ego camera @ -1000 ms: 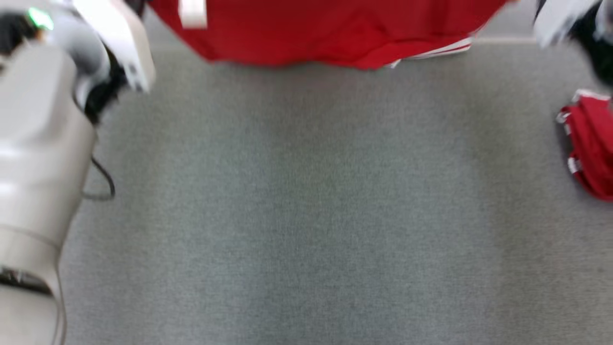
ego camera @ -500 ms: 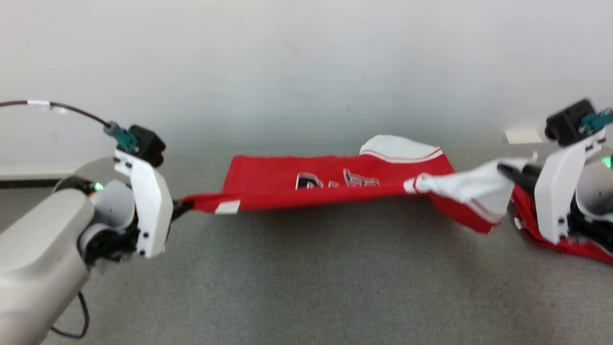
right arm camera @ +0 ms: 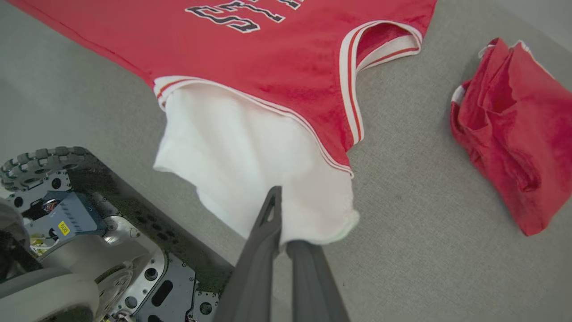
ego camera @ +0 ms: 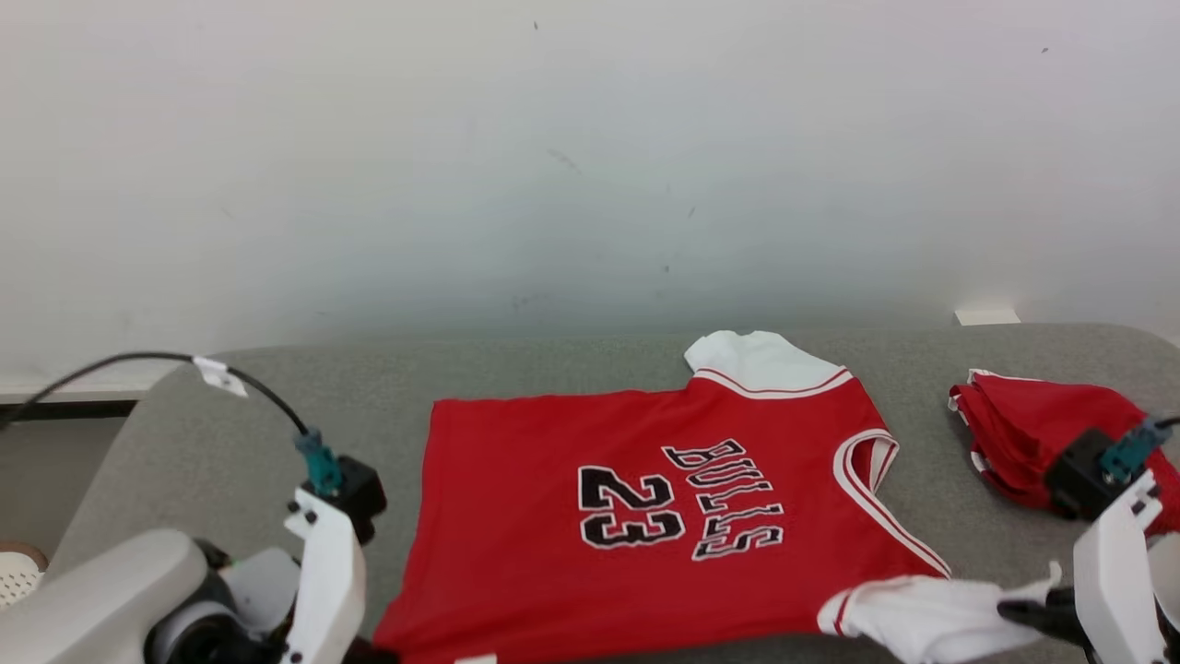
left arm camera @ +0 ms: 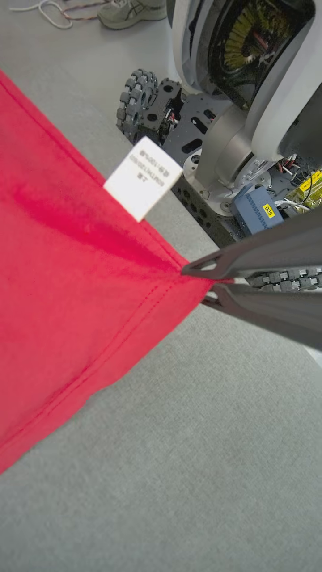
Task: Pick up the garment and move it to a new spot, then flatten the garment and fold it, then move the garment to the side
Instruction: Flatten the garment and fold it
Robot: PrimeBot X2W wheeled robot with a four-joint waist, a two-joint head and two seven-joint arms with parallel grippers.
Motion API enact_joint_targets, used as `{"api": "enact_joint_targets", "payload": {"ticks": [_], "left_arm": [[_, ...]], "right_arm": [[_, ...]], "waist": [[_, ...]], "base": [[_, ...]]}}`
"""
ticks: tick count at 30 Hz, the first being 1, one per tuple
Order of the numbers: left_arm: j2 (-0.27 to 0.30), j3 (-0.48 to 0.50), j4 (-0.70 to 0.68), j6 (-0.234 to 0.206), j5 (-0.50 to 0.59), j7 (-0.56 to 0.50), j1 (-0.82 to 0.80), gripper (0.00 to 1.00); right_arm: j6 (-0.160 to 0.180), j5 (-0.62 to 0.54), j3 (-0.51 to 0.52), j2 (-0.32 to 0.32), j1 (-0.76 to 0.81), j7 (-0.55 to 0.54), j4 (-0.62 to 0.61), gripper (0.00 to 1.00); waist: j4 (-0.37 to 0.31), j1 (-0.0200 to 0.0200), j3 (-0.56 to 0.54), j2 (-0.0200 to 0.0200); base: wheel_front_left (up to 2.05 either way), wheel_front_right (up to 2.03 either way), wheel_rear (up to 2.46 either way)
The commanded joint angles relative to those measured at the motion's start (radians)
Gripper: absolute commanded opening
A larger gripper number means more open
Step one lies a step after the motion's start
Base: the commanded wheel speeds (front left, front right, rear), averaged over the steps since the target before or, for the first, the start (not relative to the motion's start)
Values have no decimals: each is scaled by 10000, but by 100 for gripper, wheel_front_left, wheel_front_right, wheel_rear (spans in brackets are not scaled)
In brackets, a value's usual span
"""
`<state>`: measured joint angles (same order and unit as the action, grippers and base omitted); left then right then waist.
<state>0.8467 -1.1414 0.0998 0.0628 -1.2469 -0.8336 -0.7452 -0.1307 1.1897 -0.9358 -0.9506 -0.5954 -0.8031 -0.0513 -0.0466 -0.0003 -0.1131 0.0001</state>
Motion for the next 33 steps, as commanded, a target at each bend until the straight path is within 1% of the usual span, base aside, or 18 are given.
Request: {"api": "enact_joint_targets", "payload": {"ticks": [1,6,7,9,12,13,17,20,25,30,31,32,33], "left_arm": [[208,-37,-348,-177,-144,-187,241,0],[455,-84,-1134,-646,-418,-518,432,0],[418,-59,-1190,-744,-455,-539,364,0],[285,-1,-1046,-819,-469,-590,203,0],[9,41,-557,-788,-522,-753,-62,0],[9,41,-557,-788,-522,-753,-62,0],[-444,116,443,-756,-465,-924,-525,0],[-810,240,1197,-729,-292,-868,-998,0],[-1468,526,2567,-648,-344,-686,-1614,0],[-2144,659,3878,-484,-281,-387,-2040,0],[-2283,681,4112,-436,-307,-328,-2079,0],[-2391,682,4327,-358,-290,-270,-2136,0],[-2482,677,4533,-280,-252,-213,-2182,0]], "right_arm": [[2,98,200,-190,370,-249,-302,0],[2,37,897,-389,1026,-1062,-1007,0],[2,-146,1219,-284,1121,-1340,-1058,0],[2,-345,1532,-18,1122,-1592,-973,0],[2,-716,2009,464,874,-2005,-554,0],[2,-716,2009,464,874,-2005,-554,0],[2,-1233,2418,1475,417,-2517,233,0],[2,-1700,2643,2282,-138,-2684,954,0],[2,-2716,2845,3607,-1107,-2462,2630,0],[2,-3381,2667,4553,-1904,-2076,4100,0],[2,-3480,2597,4690,-2012,-1926,4346,2],[2,-3573,2519,4812,-2135,-1732,4523,40],[2,-3628,2439,4928,-2219,-1599,4721,57]], "waist": [[0,3,13,-1],[-7,3,186,-1],[-14,3,325,-1],[-21,3,476,-1],[-34,3,737,-1],[-34,3,737,-1],[-129,3,1094,-1],[-200,3,1467,-1],[-289,3,2102,-1],[-285,3,2490,-1],[-274,3,2535,-1],[-265,3,2572,-1],[-256,3,2589,-1]], "base": [[0,0,0],[0,0,0],[0,0,0],[0,0,0],[0,0,0],[0,0,0],[0,0,0],[0,0,0],[0,0,0],[0,0,0],[0,0,0],[0,0,0],[0,0,0]]}}
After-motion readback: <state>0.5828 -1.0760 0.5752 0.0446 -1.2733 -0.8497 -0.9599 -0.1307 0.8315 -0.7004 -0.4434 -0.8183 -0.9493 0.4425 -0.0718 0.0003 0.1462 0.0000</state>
